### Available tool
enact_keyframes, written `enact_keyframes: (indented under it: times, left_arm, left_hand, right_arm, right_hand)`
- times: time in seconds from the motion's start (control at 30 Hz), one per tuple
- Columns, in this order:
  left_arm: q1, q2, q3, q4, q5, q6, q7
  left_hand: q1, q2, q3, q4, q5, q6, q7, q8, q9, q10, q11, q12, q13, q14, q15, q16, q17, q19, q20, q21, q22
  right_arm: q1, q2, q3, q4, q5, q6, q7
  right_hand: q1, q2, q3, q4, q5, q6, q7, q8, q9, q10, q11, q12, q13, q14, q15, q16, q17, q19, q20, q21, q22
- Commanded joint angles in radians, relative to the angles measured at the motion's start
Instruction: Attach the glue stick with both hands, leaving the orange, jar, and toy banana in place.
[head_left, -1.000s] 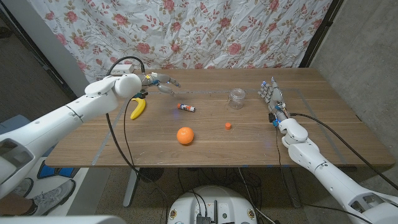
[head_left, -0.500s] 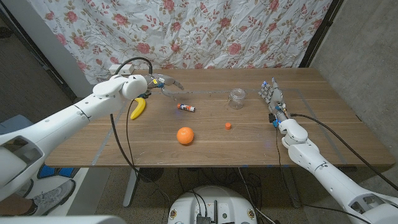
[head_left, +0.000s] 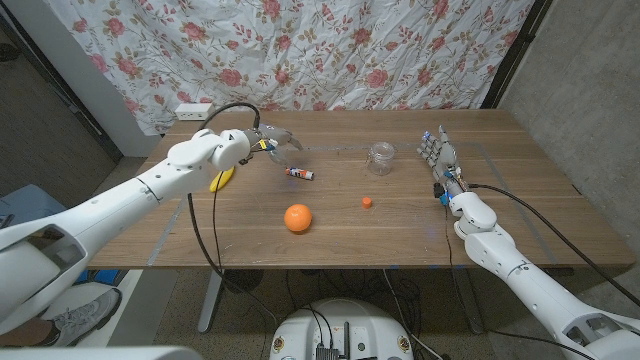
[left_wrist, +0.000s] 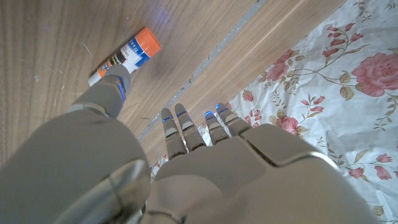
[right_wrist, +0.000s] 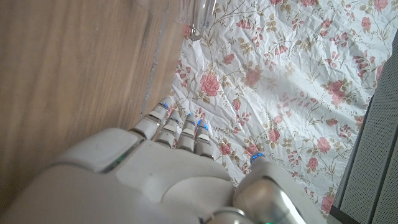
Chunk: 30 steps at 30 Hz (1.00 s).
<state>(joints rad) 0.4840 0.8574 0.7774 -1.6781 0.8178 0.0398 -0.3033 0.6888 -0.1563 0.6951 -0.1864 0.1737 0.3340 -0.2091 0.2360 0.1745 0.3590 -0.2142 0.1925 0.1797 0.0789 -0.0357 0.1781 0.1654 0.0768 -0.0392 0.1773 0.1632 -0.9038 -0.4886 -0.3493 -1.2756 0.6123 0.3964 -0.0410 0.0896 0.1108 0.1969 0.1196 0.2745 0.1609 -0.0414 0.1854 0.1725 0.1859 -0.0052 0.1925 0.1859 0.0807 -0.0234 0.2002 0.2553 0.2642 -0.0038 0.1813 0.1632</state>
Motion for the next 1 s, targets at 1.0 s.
enact_keyframes:
  times: [1.0]
  left_arm:
    - [-0.01,-0.107,0.093,0.111,0.127,0.026,0.077]
  left_hand:
    - [0.083,0.008,-0.073,0.007,0.001,0.07,0.0,0.012,0.006,0.12,-0.005,0.013,0.004,0.08,-0.091,0.014,0.002,0.022,-0.013,0.012,0.002]
  right_arm:
    - [-0.009,0.011,0.009,0.015,0.018,0.009,-0.001]
  right_hand:
    - [-0.001,0.016,0.015,0.0,0.003,0.009,0.007,0.005,0.003,0.013,-0.002,0.004,0.003,0.011,0.002,0.008,-0.008,0.002,-0.007,0.005,0.003]
